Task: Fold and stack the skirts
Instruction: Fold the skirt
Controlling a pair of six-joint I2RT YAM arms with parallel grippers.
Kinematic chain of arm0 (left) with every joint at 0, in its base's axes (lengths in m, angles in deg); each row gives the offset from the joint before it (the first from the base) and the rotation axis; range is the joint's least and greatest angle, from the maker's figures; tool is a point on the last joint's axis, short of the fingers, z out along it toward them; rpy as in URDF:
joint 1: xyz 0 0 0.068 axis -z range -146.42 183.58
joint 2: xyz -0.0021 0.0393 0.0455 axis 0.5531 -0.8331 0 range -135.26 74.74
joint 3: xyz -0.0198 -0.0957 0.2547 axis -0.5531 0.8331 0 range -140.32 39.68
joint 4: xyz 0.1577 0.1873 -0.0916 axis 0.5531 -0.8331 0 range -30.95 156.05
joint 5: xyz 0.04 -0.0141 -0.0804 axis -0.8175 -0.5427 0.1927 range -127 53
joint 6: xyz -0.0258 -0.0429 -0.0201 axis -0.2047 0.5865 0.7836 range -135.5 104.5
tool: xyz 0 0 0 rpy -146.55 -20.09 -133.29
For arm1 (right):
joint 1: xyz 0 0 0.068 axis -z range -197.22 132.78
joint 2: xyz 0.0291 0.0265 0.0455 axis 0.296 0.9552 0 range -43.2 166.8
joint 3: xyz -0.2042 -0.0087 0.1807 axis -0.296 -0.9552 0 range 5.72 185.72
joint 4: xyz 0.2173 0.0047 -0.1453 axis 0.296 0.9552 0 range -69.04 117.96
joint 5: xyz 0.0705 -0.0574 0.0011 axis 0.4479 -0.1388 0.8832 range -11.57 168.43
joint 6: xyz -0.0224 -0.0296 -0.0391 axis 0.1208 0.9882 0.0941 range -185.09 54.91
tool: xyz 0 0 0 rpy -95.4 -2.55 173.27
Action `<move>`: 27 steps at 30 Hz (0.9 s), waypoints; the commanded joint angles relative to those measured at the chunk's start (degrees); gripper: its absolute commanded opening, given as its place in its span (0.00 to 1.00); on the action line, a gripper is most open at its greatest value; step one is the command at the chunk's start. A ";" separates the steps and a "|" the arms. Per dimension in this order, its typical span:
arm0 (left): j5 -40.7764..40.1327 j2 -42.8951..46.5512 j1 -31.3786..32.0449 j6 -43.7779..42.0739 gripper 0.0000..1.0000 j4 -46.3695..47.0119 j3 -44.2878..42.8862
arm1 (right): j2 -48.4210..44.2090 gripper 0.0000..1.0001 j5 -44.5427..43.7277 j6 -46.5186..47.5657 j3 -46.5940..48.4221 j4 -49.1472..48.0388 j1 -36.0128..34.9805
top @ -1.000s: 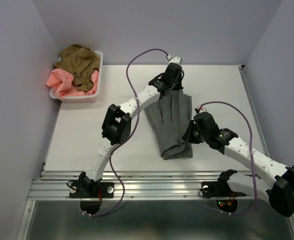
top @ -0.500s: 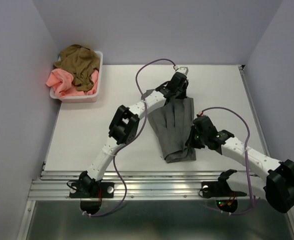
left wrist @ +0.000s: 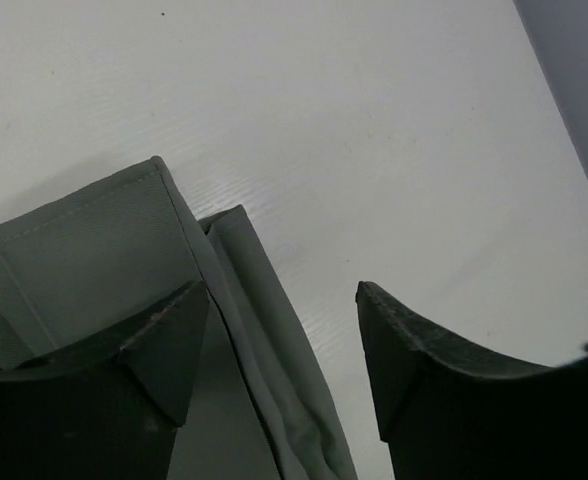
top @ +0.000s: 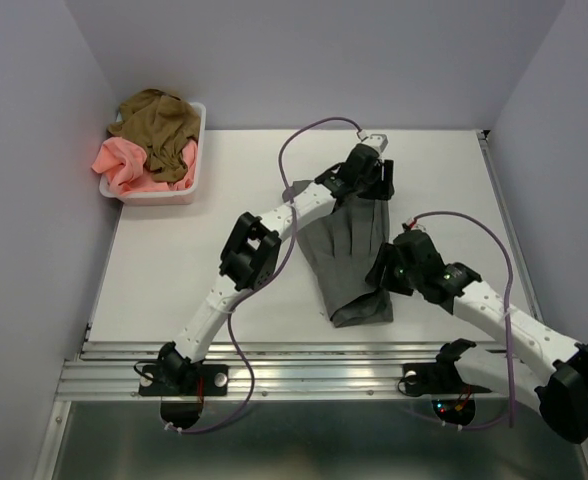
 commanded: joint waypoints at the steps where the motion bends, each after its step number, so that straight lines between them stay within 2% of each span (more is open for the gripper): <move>1: 1.66 6.91 0.91 -1.46 0.73 3.28 -3.10 | -3.28 0.75 -3.75 3.03 6.83 2.26 0.32; 2: 1.75 7.96 0.91 -1.81 0.77 3.20 -2.92 | -3.63 0.88 -3.93 4.95 7.90 3.23 0.32; 3: 1.66 8.93 0.91 -2.16 0.91 3.11 -2.66 | -3.46 1.00 -4.02 5.76 8.95 3.67 0.32; 4: 1.40 11.46 0.91 -3.04 0.98 2.67 -1.53 | -3.29 1.00 -3.23 7.42 10.70 3.67 0.32; 8: -2.11 19.64 0.91 -5.33 0.99 2.23 5.59 | -2.15 1.00 3.43 9.62 13.44 3.41 0.32; 12: -8.00 28.95 0.47 -6.73 0.99 1.18 15.77 | 0.48 1.00 19.93 11.83 11.69 -2.38 0.32; 14: -8.27 31.86 -0.14 -7.35 0.99 1.61 24.12 | 2.33 1.00 23.39 10.69 10.64 -3.96 0.32; 16: -8.54 35.38 -0.85 -7.96 0.99 4.85 33.40 | 4.53 1.00 22.71 9.55 9.06 -4.50 0.32; 18: -7.40 36.79 -1.72 -8.23 0.99 7.23 37.66 | 5.85 1.00 17.55 7.18 7.39 -4.06 0.32; 23: -5.46 35.04 -3.22 -7.00 0.99 7.06 44.00 | 8.66 1.00 6.63 3.92 7.64 2.07 0.32; 27: -5.02 32.24 -3.57 -6.91 0.99 7.94 45.42 | 11.12 1.00 5.83 3.74 5.72 2.88 0.32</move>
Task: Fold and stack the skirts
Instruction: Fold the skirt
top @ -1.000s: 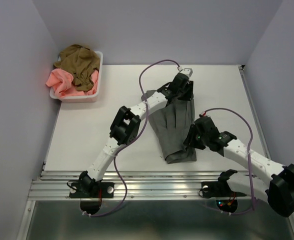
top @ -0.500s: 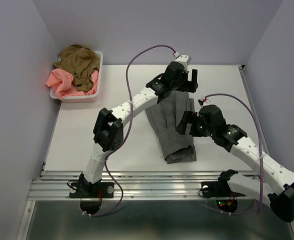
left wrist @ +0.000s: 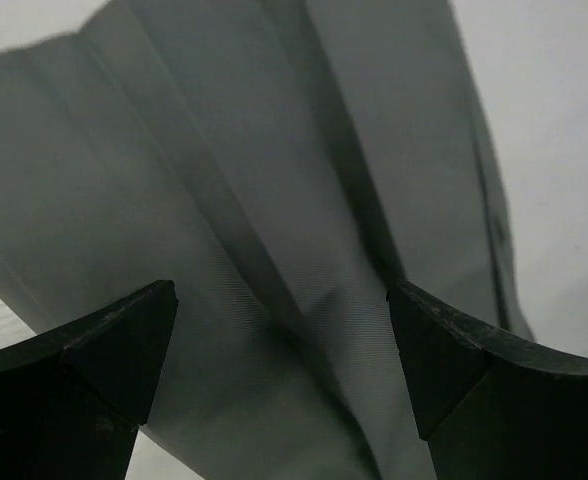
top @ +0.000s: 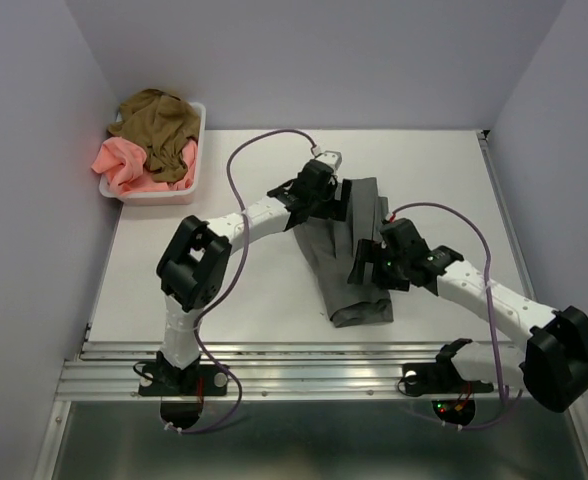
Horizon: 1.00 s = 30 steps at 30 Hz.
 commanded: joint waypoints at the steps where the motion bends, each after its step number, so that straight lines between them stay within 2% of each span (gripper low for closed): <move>1: 0.88 -1.21 -0.25 -0.38 0.99 1.76 0.98 | 2.49 1.00 -4.01 -1.39 -1.43 1.59 0.30; 5: 1.32 -4.29 -0.86 0.06 0.99 1.76 0.63 | 7.76 1.00 -4.01 -0.26 -1.79 0.89 0.30; 6: 3.58 -5.51 -1.39 0.24 0.99 1.76 0.54 | 9.43 1.00 -4.01 -0.16 -1.53 0.28 0.30; 12: 6.06 -9.21 -3.76 1.29 0.99 3.60 1.07 | 14.80 1.00 -9.19 0.98 0.14 -0.52 0.83; 17: 5.81 -9.22 -4.91 2.26 0.99 3.08 4.23 | 18.32 1.00 -10.95 3.78 2.77 -1.04 3.20; 19: 3.88 -6.68 -5.00 2.96 0.99 2.72 8.25 | 19.37 1.00 -12.00 6.07 4.70 -1.22 4.51; 22: 2.20 -2.54 -5.00 4.80 0.99 3.78 13.27 | 21.57 1.00 -13.50 13.09 8.66 -3.23 5.05; 26: 2.73 1.50 -5.00 11.72 0.98 3.17 20.73 | 25.96 1.00 -12.80 27.22 14.20 -4.82 5.58; 30: 0.29 9.22 -4.73 17.27 0.98 3.16 28.04 | 32.27 1.00 -12.71 37.17 19.99 -7.45 6.18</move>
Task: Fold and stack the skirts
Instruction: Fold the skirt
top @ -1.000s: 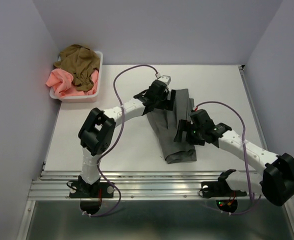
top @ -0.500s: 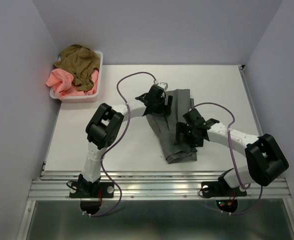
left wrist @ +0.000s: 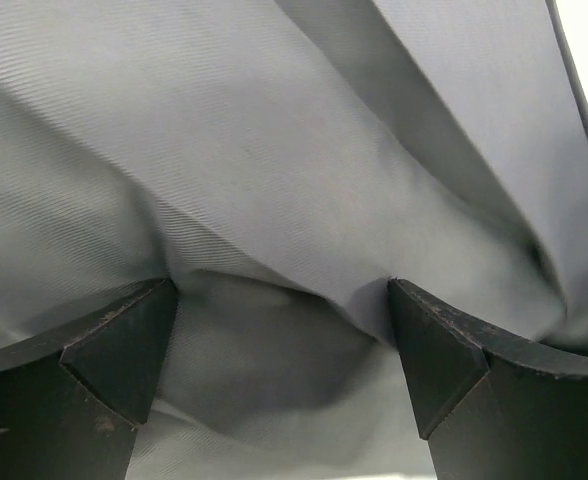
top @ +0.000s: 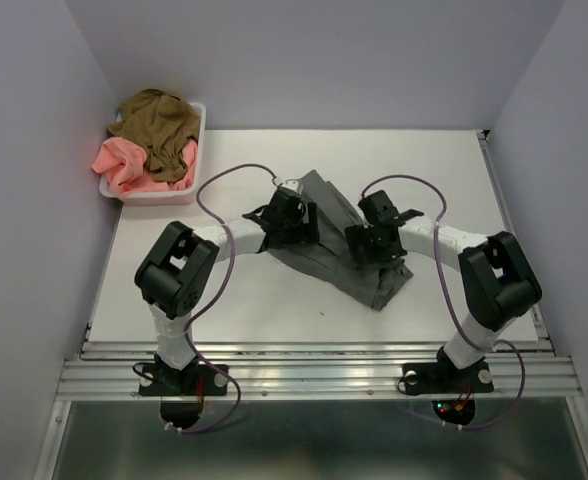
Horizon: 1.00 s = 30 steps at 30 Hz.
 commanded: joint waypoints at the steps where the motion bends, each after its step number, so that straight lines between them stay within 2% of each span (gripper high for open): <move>1: -2.33 6.57 0.56 8.24 0.98 -5.43 7.22 | 5.93 1.00 -1.13 16.17 6.47 -6.12 1.47; 4: -2.25 9.04 1.08 9.82 0.98 -5.78 11.00 | 10.66 1.00 3.95 26.00 11.47 -6.56 2.61; 10: 1.09 9.83 2.93 12.11 0.98 -6.04 12.07 | 14.47 1.00 6.08 40.09 16.32 -10.95 4.19; 14: 1.09 11.50 4.59 11.50 0.98 -6.22 9.44 | 10.52 1.00 12.22 48.09 18.17 -11.66 5.52; 16: 0.65 12.90 4.86 11.41 0.98 -7.61 8.38 | 5.87 1.00 14.94 48.37 18.88 -11.66 5.52; 20: -2.23 14.40 5.30 9.83 0.98 -9.73 3.37 | -2.83 1.00 17.68 42.32 18.18 -12.63 5.52; 21: -3.64 14.84 5.48 9.04 0.98 -10.52 2.32 | -4.33 1.00 16.55 36.47 17.57 -14.46 5.52; 22: -4.52 15.10 5.57 8.77 0.98 -12.44 1.26 | -6.86 1.00 14.71 32.67 16.08 -15.26 5.52; 23: -5.06 15.45 5.74 8.34 0.98 -13.07 -0.23 | -7.85 1.00 9.04 23.50 15.63 -15.27 5.52; 24: -5.93 16.42 5.92 7.81 0.99 -14.20 -0.76 | -9.86 1.00 1.32 19.23 13.62 -15.18 5.52; 25: -6.03 16.86 6.00 7.54 0.99 -14.74 -1.20 | -9.88 1.00 1.25 16.06 13.60 -15.18 5.52; 26: -6.11 17.39 6.09 7.28 0.99 -15.00 -1.73 | -11.71 1.00 -3.54 11.06 10.38 -15.18 5.52; 28: -5.50 18.44 6.09 6.67 0.98 -14.92 -2.00 | -13.12 1.00 -4.12 8.65 7.03 -15.18 7.61; 29: -5.15 18.45 6.09 6.23 0.95 -14.48 -2.61 | -13.74 1.00 -2.98 7.34 4.40 -15.18 8.49; 30: -4.37 17.58 6.09 5.00 0.85 -13.70 -3.57 | -13.83 1.00 -0.19 5.23 2.46 -15.18 10.50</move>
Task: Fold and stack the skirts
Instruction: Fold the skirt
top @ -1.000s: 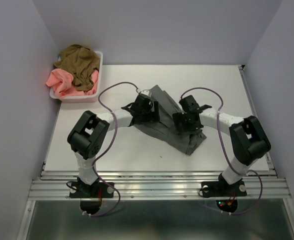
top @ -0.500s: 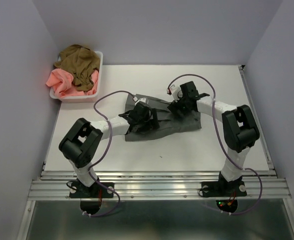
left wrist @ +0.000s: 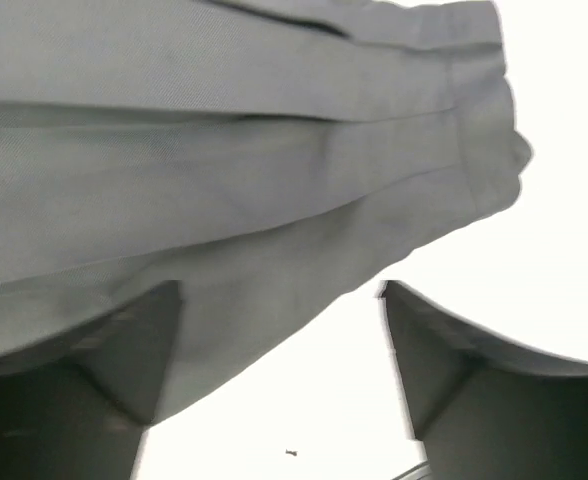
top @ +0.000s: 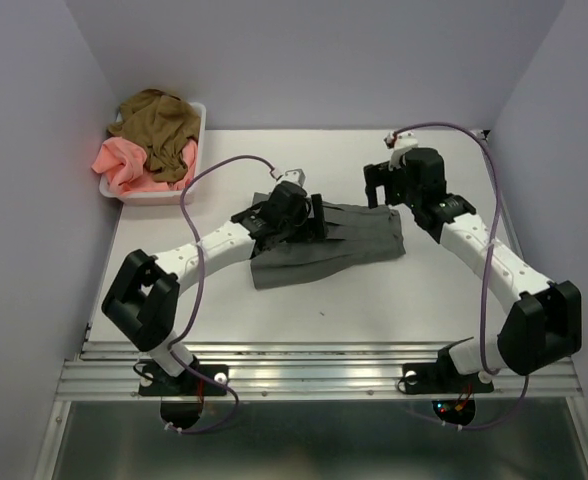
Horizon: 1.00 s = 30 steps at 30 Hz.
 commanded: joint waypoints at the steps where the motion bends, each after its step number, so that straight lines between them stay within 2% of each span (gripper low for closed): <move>1: -0.36 1.24 0.39 -3.84 0.76 -0.66 -3.36 | 1.09 1.00 -1.72 -12.80 -7.42 0.80 5.23; 3: -0.36 -0.60 0.39 -5.15 0.61 -0.66 -6.08 | 2.23 1.00 0.65 -15.24 -8.64 0.80 8.04; 4: -0.18 -2.78 0.30 -5.68 0.44 -1.18 -7.13 | 2.85 1.00 2.23 -15.69 -8.82 0.71 9.27; 7: 0.96 -6.83 -0.05 -7.79 0.24 -1.98 -10.56 | 5.13 1.00 9.35 -16.92 -9.08 0.80 12.71; 12: -2.37 -12.55 -0.66 -9.11 0.10 -5.23 -13.99 | 9.52 1.00 17.01 -18.68 -9.52 0.80 16.21; 13: -2.47 -13.78 -0.75 -9.29 0.03 -5.75 -14.00 | 11.01 1.00 19.28 -18.86 -9.61 0.80 16.23; 21: 0.61 -18.88 -0.84 -11.31 0.00 -2.51 -11.10 | 16.99 1.00 24.56 -19.57 -10.58 1.41 16.93; 25: 0.70 -21.35 -0.93 -11.23 0.00 -1.45 -10.66 | 18.67 0.99 24.05 -19.65 -11.46 1.94 16.93; 28: 1.05 -22.49 -0.93 -10.96 0.00 -0.75 -10.22 | 20.43 0.91 24.48 -19.21 -11.28 3.08 16.93; 30: 1.22 -22.84 -0.93 -10.70 0.00 -0.31 -9.43 | 20.87 0.81 27.37 -18.25 -11.37 3.26 16.93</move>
